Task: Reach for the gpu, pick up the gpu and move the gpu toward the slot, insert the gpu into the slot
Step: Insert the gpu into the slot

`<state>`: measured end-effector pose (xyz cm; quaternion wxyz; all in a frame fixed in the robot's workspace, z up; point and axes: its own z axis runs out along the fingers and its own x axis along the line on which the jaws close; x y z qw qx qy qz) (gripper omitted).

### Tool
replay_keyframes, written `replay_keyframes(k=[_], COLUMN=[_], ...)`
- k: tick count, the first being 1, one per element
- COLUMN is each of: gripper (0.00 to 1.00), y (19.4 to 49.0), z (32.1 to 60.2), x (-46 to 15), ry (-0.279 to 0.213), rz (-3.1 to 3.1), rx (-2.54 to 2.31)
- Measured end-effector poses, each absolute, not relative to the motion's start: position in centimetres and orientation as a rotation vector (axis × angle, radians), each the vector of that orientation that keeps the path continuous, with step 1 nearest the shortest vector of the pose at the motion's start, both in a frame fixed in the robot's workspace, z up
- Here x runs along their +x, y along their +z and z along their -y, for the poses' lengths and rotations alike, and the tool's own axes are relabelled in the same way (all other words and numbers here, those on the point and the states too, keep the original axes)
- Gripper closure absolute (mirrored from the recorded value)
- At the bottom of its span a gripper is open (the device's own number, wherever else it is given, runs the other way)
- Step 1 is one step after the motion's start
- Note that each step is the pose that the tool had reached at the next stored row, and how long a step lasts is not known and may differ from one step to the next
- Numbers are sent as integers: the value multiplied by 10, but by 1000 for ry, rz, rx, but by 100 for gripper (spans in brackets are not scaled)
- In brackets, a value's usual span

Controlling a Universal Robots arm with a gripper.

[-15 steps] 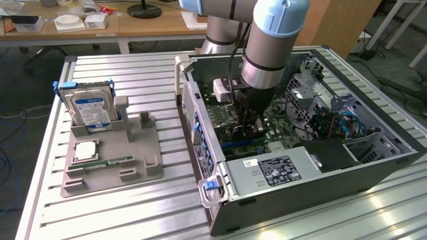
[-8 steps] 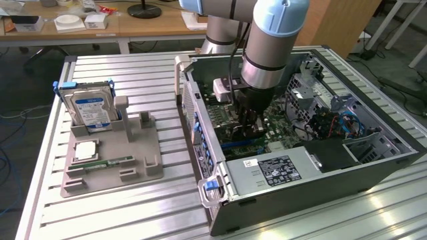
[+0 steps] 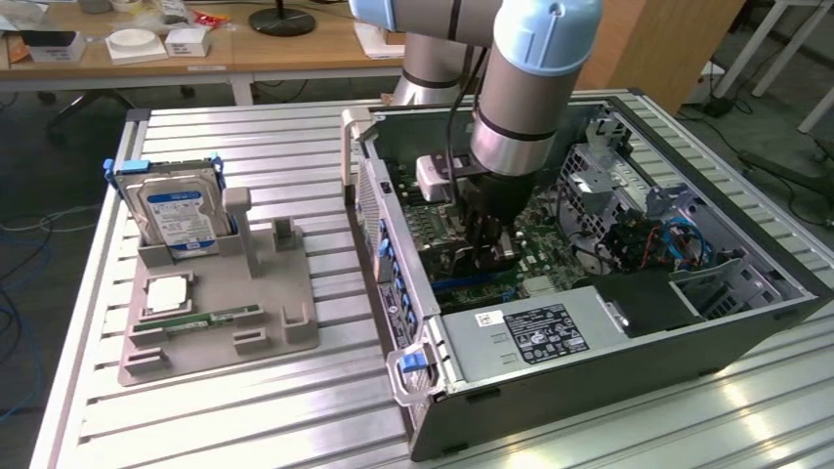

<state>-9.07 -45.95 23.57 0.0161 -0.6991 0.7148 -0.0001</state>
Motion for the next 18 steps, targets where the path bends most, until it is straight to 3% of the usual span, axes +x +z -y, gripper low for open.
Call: replay_keyframes(k=[18], gripper=[73], y=[232], z=[460], x=[-91], ry=[0], rz=[-2223], rx=[-2174])
